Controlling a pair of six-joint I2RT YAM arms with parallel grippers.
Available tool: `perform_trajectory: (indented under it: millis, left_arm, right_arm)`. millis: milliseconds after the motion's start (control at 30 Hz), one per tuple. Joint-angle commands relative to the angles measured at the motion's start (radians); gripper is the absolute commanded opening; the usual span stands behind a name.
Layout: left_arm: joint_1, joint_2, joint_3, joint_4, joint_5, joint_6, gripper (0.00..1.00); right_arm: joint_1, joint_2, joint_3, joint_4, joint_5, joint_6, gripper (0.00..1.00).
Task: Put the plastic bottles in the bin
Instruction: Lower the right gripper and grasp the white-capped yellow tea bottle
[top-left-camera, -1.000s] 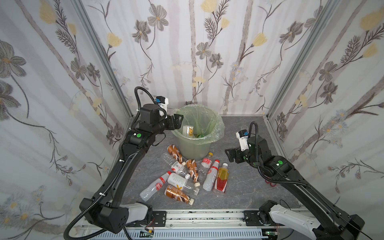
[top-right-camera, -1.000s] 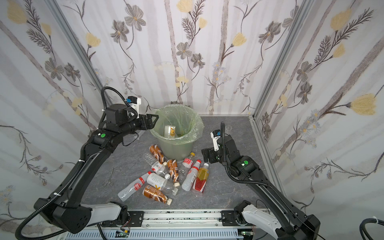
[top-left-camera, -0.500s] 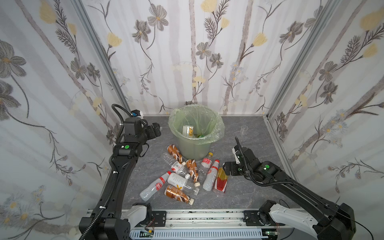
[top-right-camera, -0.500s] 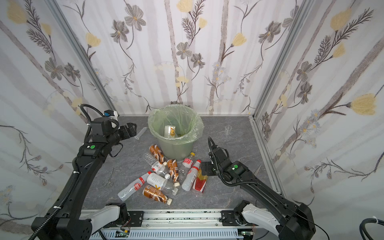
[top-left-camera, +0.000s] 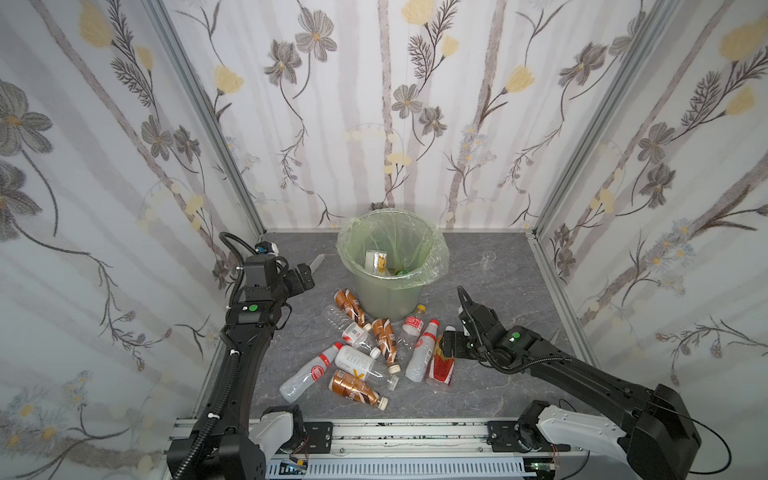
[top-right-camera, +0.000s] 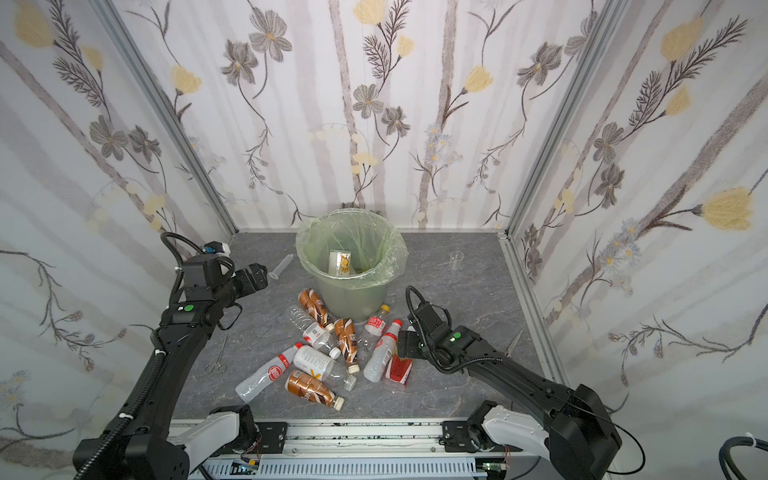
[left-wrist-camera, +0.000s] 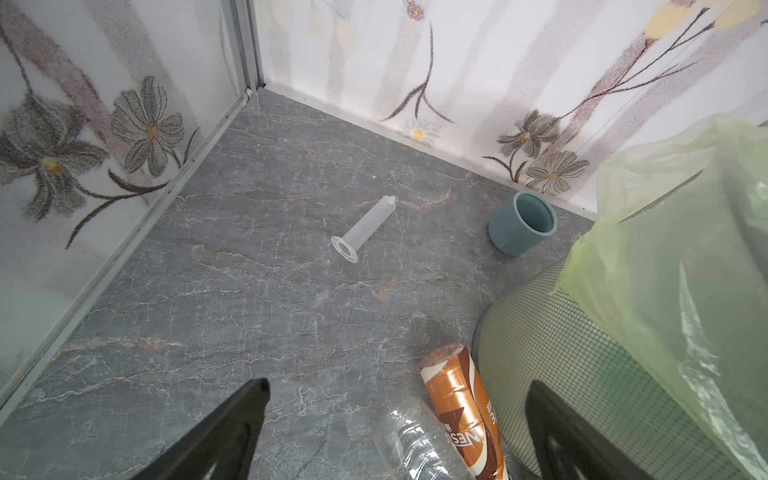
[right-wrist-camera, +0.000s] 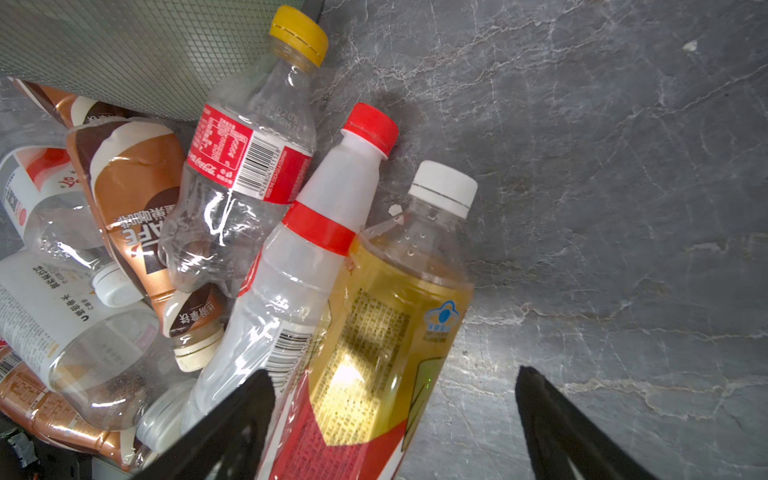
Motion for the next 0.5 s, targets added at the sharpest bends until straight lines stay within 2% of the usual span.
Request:
perform_trajectory:
  millis: [0,467]
  left_arm:
    - [0.010,-0.006,-0.015,0.040,0.010,0.016,1.00]
    - [0.024,0.008,-0.022,0.050,0.051,0.039,1.00]
  right_arm:
    - [0.014,0.028,-0.009,0.061,-0.013,0.037,0.91]
    - [0.054,0.144,-0.029,0.088,0.038,0.051,0.87]
